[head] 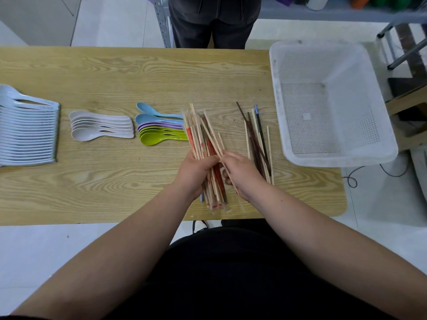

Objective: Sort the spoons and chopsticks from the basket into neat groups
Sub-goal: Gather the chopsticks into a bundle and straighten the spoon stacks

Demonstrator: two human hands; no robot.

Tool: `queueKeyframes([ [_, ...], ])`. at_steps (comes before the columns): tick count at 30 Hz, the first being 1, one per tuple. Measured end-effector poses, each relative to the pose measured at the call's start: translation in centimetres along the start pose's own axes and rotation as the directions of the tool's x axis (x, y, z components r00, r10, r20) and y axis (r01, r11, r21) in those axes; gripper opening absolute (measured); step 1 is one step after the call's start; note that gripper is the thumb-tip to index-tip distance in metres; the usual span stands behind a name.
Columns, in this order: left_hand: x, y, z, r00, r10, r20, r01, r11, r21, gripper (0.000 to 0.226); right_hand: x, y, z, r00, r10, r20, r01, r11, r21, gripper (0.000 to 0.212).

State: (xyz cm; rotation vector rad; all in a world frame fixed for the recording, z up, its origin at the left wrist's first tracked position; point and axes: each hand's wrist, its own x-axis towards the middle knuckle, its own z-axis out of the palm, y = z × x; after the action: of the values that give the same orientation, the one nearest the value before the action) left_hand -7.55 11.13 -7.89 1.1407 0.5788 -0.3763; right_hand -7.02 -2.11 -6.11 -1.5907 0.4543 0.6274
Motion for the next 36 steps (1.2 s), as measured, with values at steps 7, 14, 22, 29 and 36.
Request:
queueKeyframes([
  [7,0.3,-0.5,-0.2,1.0,-0.01,0.02,0.011,0.997,-0.072,0.042,-0.1,0.5,0.7,0.987,-0.157,-0.023,0.157,0.988,-0.001,0.019],
  [14,0.3,0.2,0.1,0.999,-0.023,-0.028,0.022,0.999,-0.028,0.049,-0.1,0.3,0.6,0.987,-0.128,0.102,0.113,0.984,0.136,0.039],
  [22,0.8,0.6,-0.5,0.999,-0.028,-0.023,0.027,0.999,-0.043,0.051,1.0,1.0,-0.3,0.997,-0.071,0.012,0.068,0.986,0.152,0.014],
  [29,1.1,0.0,-1.7,0.997,-0.038,-0.07,0.035,0.998,-0.044,0.039,1.8,1.2,0.0,0.991,-0.121,0.062,0.126,0.989,-0.078,0.025],
  [36,1.5,-0.5,-3.7,0.98,-0.055,-0.19,0.058,0.998,0.011,0.042,4.3,4.2,-3.2,0.991,-0.13,-0.024,0.051,0.539,-0.841,0.037],
])
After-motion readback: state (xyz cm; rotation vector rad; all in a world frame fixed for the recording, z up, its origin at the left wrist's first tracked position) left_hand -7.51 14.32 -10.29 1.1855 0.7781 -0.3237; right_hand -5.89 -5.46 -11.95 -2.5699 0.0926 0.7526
